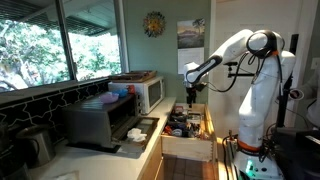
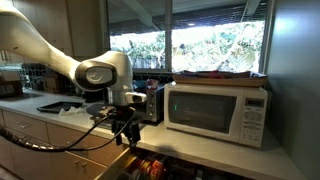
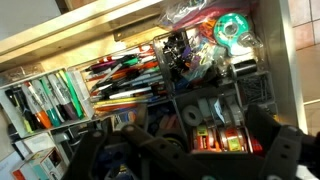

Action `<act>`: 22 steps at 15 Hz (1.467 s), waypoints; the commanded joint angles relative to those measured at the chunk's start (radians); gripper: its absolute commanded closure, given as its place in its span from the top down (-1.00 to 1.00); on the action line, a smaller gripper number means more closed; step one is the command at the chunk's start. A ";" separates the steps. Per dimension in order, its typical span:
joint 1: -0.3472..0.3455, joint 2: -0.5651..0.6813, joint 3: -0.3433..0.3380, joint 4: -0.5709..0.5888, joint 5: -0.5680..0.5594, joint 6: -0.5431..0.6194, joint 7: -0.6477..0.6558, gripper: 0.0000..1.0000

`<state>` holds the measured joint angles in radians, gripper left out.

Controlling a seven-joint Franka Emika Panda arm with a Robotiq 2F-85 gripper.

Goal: Take the white thing out of the drawer

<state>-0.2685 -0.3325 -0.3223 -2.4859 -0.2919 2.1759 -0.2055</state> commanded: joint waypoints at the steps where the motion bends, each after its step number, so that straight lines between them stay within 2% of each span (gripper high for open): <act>1: -0.016 0.056 0.003 -0.030 -0.059 0.192 -0.029 1.00; 3: -0.026 0.139 0.016 -0.021 -0.128 0.306 -0.005 1.00; 5: -0.003 0.217 0.002 -0.016 -0.072 0.416 -0.045 1.00; 8: 0.032 0.298 -0.007 -0.037 0.136 0.546 -0.162 1.00; 9: 0.073 0.293 -0.039 -0.062 0.235 0.565 -0.227 1.00; 10: 0.015 0.275 0.013 -0.036 0.114 0.517 -0.130 1.00; 12: 0.032 0.304 0.008 -0.041 0.193 0.543 -0.185 1.00; 15: 0.038 0.302 0.010 -0.049 0.203 0.538 -0.203 1.00; 18: 0.046 0.309 0.028 -0.099 0.248 0.487 -0.280 1.00; 19: 0.043 0.320 0.032 -0.113 0.232 0.490 -0.278 1.00; 21: 0.026 0.340 0.031 -0.143 0.100 0.572 -0.205 1.00; 22: 0.021 0.349 0.027 -0.158 0.066 0.635 -0.227 1.00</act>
<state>-0.2195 -0.0103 -0.2971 -2.6003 -0.1173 2.6937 -0.4392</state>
